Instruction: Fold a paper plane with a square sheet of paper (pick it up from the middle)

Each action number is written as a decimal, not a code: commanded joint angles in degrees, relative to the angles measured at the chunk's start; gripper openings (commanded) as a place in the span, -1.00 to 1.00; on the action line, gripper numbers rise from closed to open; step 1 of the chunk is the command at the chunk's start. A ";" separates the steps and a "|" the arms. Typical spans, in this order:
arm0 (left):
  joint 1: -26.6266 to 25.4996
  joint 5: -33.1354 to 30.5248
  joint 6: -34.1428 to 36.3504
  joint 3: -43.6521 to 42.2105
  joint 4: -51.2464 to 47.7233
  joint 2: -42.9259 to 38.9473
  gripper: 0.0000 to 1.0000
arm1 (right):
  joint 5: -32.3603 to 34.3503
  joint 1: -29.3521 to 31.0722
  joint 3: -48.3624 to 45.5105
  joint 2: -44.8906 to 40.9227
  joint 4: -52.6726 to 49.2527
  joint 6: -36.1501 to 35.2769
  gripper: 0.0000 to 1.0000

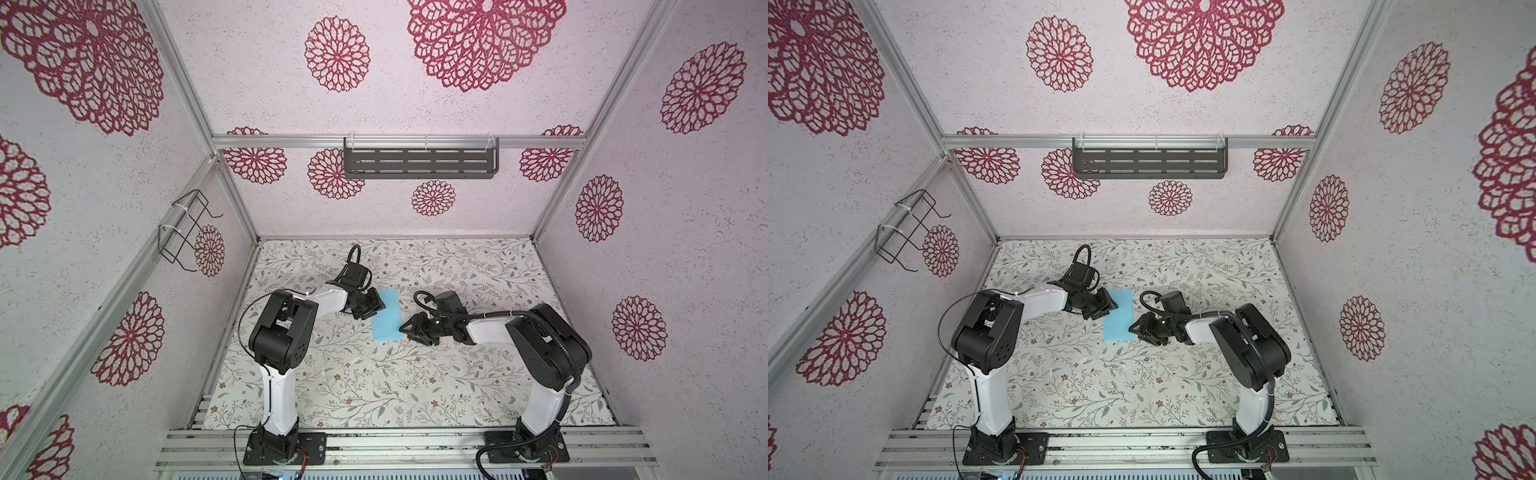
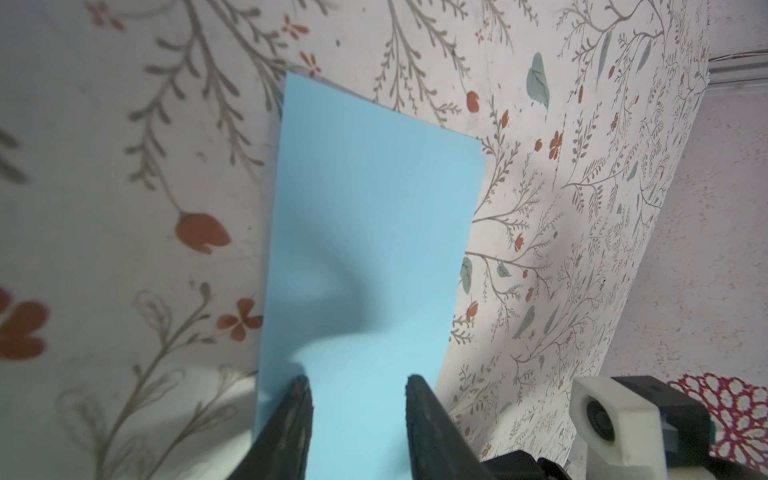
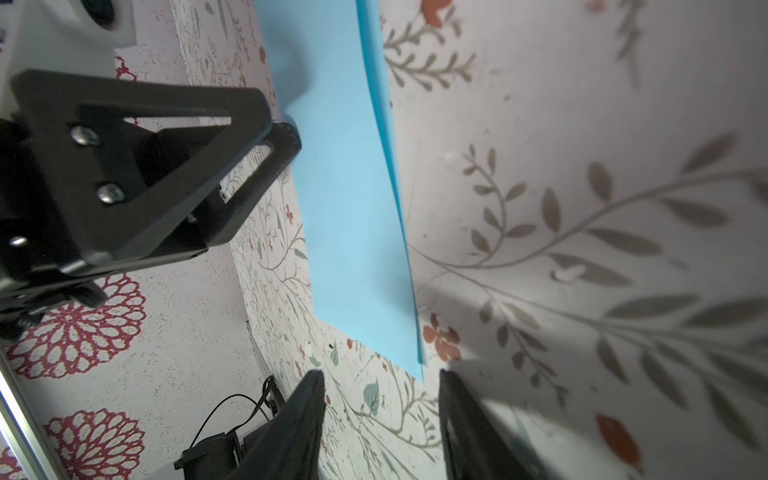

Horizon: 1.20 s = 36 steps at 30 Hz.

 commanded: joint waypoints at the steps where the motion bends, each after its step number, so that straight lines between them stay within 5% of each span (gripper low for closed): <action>1: 0.06 1.60 -0.59 -0.24 0.51 0.97 -0.18 | -1.19 0.30 1.31 0.67 -0.59 0.55 -0.07; 12: 0.79 3.98 1.22 0.42 1.64 -2.48 -0.11 | -0.32 0.13 0.45 0.49 0.17 1.65 -0.12; 23: 1.95 4.67 -0.99 -8.10 3.87 -9.85 -0.14 | -1.68 -0.06 -0.22 0.26 2.59 2.96 -0.17; 36: 1.19 5.31 -2.98 -11.11 5.39 -8.89 -0.14 | -3.73 -0.06 -0.26 1.80 7.05 5.68 -0.25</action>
